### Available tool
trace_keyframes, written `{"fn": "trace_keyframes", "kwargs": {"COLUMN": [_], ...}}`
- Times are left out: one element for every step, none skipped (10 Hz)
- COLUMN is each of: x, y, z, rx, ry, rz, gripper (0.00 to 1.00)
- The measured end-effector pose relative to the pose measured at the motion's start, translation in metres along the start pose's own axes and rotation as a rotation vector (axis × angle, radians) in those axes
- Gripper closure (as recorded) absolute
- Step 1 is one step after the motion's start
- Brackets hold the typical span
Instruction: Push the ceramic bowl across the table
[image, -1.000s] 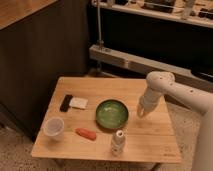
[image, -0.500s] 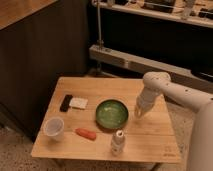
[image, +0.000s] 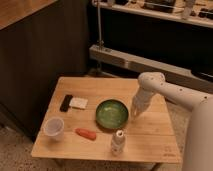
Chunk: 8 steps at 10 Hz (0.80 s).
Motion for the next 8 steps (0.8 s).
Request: {"fn": "trace_keyframes", "kwargs": {"x": [-0.002,-0.004,-0.009,-0.011,-0.013,-0.016,-0.019,-0.025], "y": [-0.002,-0.006,-0.011,-0.016,-0.019,-0.022,-0.027,-0.035], "z": [0.001,0.002,0.005,0.006,0.006,0.007,0.008,0.01], "rx": [-0.002,0.0,0.0,0.001,0.002,0.003,0.002,0.001], "ry": [-0.001,0.0,0.002,0.002,0.003,0.005,0.008,0.009], "rz": [-0.006,-0.012,-0.019,-0.025,-0.032,-0.04,-0.048,-0.058], "gripper": [0.9,0.9,0.9,0.9,0.9,0.9,0.9,0.9]}}
